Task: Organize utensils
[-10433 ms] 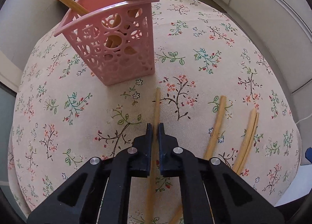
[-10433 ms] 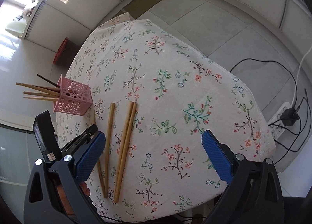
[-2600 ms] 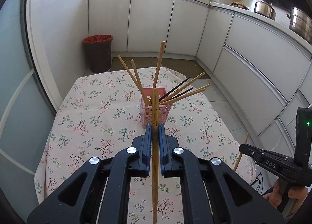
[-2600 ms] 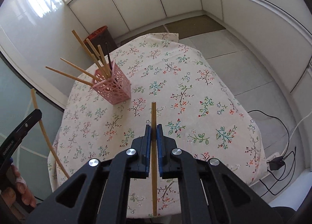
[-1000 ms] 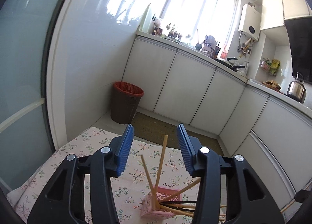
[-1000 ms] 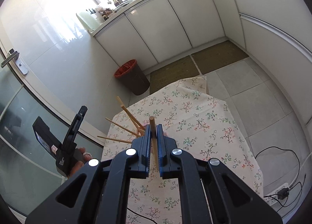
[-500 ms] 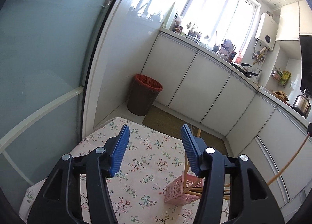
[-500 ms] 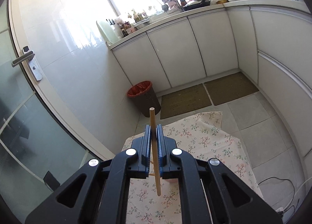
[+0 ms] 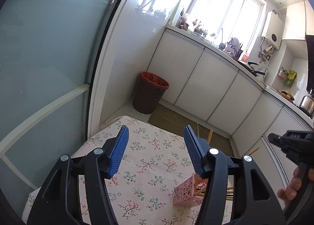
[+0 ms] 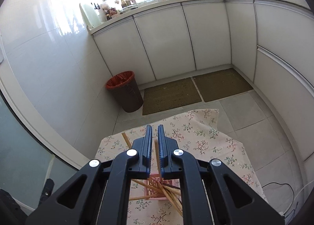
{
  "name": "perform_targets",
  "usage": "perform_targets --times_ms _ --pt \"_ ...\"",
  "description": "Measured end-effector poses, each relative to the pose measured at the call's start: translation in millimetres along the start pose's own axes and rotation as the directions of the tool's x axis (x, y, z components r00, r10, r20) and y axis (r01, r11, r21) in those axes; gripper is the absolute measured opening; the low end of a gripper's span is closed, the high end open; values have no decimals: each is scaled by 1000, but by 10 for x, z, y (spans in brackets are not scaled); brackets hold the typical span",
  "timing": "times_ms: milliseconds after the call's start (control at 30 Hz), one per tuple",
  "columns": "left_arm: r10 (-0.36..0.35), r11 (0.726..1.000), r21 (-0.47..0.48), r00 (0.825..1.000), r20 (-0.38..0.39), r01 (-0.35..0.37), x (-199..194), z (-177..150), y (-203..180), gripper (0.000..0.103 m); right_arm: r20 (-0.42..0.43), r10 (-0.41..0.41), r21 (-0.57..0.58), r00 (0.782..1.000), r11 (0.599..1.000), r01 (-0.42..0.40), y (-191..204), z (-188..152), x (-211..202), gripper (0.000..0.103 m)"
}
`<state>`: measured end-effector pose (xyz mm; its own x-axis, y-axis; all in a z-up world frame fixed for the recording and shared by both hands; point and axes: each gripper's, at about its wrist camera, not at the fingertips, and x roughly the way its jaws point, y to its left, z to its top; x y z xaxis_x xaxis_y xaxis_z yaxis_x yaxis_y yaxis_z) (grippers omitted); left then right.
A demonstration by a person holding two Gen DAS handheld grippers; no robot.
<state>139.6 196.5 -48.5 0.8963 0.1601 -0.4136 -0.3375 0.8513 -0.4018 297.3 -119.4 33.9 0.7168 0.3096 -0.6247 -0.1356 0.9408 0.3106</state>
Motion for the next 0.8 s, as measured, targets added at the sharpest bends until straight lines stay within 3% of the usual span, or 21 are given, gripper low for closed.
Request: perform_targets --times_ms 167,233,300,367,467,567,667,800 --pt "-1 1000 20 1000 14 1 -79 35 -50 67 -7 19 8 1000 1000 -19 4 -106 -52 10" --pt "5 998 55 1000 30 -7 -169 58 -144 82 22 24 -11 999 1000 -24 15 -127 -252 11" --pt "15 995 102 999 42 -19 -275 77 -280 95 61 16 -27 998 1000 -14 30 -174 -500 20" --pt "46 982 181 998 46 -54 -375 75 -472 96 124 -1 -32 992 999 5 -11 -272 -807 54" --pt "86 953 287 994 61 -100 -547 17 -783 96 221 -97 -55 970 992 112 -52 -474 -1250 70" --pt "97 941 316 991 94 -122 -809 -80 -1007 96 259 -171 -45 951 981 189 -162 -647 -1594 88" --pt "92 954 274 987 133 -126 -1114 -191 -1104 96 267 -214 -22 940 973 228 -299 -817 -1895 96" --pt "-34 955 295 999 19 27 -1417 -257 -1238 96 265 -300 -15 916 949 315 -420 -1035 -2198 96"
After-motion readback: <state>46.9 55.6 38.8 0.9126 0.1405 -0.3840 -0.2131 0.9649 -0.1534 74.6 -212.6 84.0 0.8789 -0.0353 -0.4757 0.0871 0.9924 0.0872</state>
